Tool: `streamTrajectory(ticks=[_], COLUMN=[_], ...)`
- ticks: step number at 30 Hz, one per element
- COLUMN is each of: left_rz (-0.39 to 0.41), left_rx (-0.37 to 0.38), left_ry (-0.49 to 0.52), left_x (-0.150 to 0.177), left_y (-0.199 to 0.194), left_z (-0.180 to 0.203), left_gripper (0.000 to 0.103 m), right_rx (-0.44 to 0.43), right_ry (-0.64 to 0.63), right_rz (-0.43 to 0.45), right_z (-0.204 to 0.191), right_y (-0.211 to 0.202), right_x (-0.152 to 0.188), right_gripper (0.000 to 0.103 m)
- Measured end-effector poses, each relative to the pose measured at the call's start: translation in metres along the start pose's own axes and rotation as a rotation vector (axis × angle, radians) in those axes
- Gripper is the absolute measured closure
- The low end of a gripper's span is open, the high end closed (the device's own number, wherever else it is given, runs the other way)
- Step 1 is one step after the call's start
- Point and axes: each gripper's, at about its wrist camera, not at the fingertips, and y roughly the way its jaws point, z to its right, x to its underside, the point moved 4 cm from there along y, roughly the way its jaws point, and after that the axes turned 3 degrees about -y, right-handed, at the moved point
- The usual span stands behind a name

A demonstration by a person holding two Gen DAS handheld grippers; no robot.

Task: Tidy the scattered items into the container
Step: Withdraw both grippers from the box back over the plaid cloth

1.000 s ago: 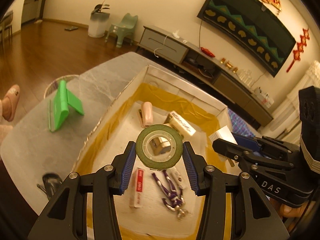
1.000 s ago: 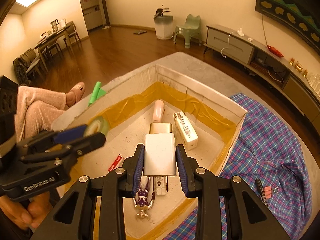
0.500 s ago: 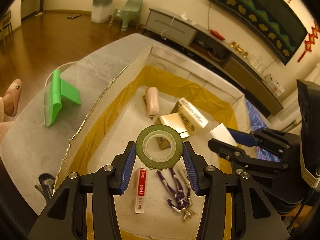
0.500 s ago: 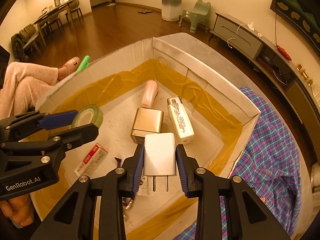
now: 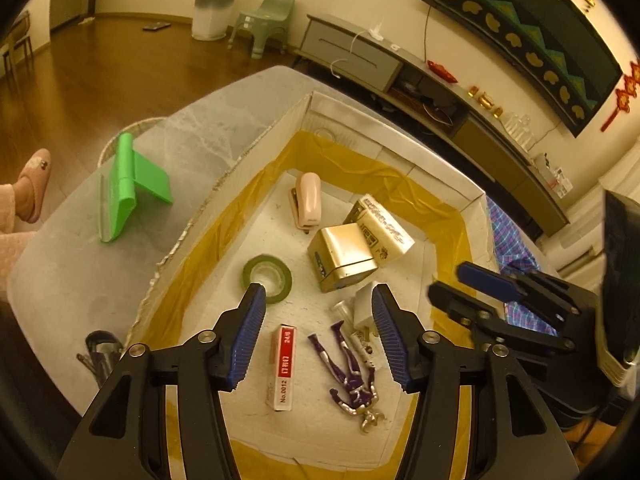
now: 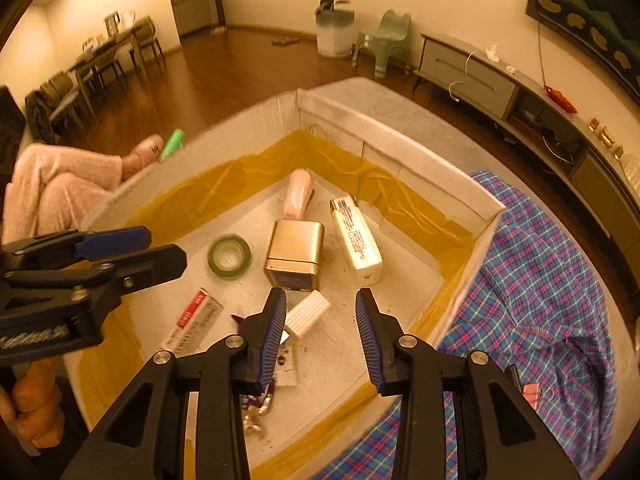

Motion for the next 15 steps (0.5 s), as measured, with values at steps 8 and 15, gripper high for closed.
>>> streamTrajectory(ticks=[8, 15], left_rz=[0.142, 0.265], left_rx=[0.024, 0.162], left_ry=[0.078, 0.184], left_x=[0.008, 0.030], left_y=[-0.037, -0.063], left_z=[0.030, 0.090], left_gripper=[0.045, 0.045], right_rx=[-0.087, -0.055], right_ry=[0.016, 0.067], right_rz=[0.199, 0.322], right_z=[-0.007, 0.019], right_y=[-0.055, -0.102], right_x=[0.030, 0.076], right_gripper=[0.055, 0.054])
